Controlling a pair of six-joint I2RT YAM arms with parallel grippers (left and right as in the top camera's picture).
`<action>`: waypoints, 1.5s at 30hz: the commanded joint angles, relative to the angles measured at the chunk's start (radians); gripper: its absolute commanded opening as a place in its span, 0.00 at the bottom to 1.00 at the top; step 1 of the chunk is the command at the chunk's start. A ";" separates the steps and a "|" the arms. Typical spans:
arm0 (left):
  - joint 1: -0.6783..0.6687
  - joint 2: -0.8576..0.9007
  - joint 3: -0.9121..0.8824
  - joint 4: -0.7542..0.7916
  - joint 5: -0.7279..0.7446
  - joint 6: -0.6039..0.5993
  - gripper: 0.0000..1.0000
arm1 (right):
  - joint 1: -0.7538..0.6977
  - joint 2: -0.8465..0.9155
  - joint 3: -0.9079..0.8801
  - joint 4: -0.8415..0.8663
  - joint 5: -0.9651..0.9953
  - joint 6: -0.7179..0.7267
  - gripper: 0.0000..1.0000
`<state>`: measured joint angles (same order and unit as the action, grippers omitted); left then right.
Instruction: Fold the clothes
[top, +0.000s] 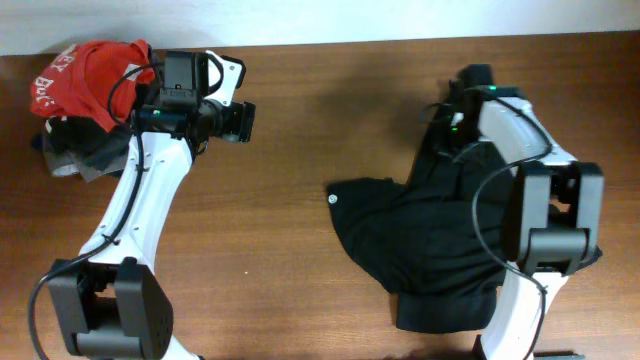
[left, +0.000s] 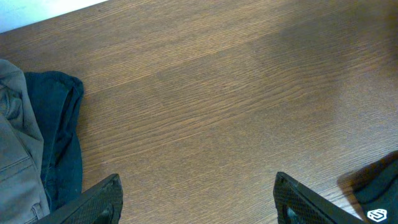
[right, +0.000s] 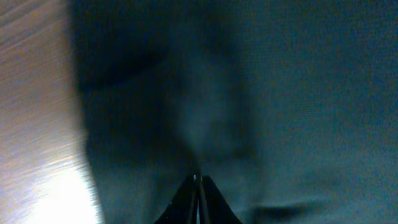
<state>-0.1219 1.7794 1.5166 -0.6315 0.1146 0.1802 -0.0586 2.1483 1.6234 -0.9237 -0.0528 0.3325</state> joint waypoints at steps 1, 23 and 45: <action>0.002 0.006 0.020 0.005 -0.006 0.016 0.77 | -0.048 0.011 0.017 -0.013 0.034 -0.016 0.08; 0.000 0.006 0.019 -0.002 -0.003 0.016 0.77 | -0.089 0.025 0.002 0.022 0.171 -0.047 0.51; 0.000 0.007 0.019 -0.002 0.000 0.016 0.77 | -0.148 -0.066 0.137 -0.084 -0.045 -0.116 0.46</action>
<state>-0.1219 1.7794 1.5166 -0.6327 0.1146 0.1802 -0.2428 2.1479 1.7145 -1.0058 -0.0593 0.2436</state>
